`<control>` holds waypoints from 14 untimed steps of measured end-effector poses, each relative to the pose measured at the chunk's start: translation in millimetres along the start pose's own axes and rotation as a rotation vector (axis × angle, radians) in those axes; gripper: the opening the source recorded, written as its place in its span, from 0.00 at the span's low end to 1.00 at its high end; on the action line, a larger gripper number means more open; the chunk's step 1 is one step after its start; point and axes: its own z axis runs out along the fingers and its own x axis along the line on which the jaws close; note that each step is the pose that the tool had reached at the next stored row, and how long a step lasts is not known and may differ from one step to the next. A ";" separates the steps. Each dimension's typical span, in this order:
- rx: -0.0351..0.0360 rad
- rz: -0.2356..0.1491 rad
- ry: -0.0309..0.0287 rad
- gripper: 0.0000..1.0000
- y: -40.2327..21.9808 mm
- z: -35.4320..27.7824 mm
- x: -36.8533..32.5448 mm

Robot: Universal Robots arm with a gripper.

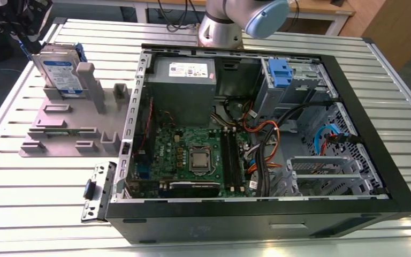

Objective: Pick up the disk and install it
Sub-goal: 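Reach for the disk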

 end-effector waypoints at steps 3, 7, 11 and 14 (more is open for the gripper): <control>0.0000 0.000 0.0000 0.10 -0.1 1.0 0.8; 0.0000 0.000 0.0000 0.10 -0.2 2.2 1.9; 0.0000 0.000 0.0000 0.10 -0.3 3.2 3.0; 0.0000 0.000 0.0001 0.10 -0.4 3.9 3.6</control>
